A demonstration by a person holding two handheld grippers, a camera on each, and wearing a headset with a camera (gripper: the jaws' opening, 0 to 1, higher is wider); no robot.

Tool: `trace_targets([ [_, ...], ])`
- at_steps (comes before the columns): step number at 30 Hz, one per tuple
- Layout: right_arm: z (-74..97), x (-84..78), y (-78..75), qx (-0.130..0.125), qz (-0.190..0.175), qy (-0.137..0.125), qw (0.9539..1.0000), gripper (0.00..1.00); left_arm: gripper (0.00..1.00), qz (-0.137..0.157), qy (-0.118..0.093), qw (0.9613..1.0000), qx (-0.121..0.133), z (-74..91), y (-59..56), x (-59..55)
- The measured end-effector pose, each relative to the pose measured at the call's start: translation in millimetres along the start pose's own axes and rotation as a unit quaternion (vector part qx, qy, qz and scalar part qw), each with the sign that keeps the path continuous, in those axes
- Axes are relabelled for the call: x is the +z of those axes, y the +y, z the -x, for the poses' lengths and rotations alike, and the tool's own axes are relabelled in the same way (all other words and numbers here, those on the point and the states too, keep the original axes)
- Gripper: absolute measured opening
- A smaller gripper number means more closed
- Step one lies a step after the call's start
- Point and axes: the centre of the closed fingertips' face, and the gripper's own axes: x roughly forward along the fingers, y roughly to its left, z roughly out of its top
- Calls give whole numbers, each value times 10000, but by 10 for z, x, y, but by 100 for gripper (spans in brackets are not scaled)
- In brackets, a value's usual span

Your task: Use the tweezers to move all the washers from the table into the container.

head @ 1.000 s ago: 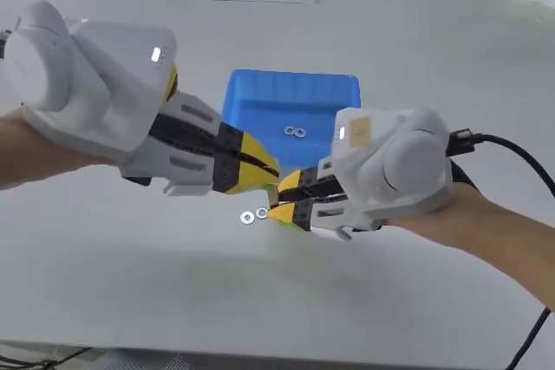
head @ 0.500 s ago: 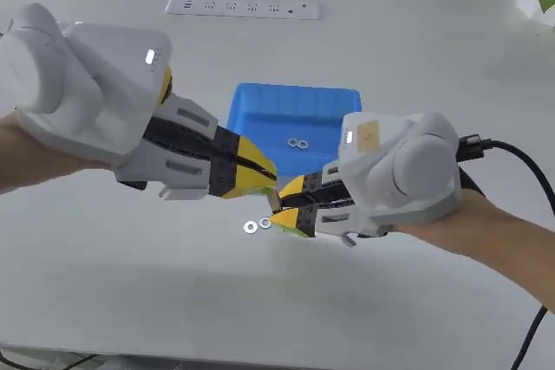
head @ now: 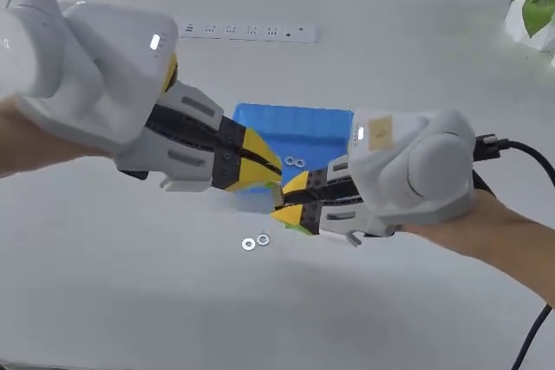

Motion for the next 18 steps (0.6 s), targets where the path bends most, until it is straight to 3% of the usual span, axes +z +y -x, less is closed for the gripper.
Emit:
trace_targets([
  [10,70,103,-152,-145,101,-56,9998,10,5,-202,19,9998,-36,48,123,113],
  [18,108,189,-390,-316,184,-127,9993,10,5,-385,48,9992,5,98,340,168],
])
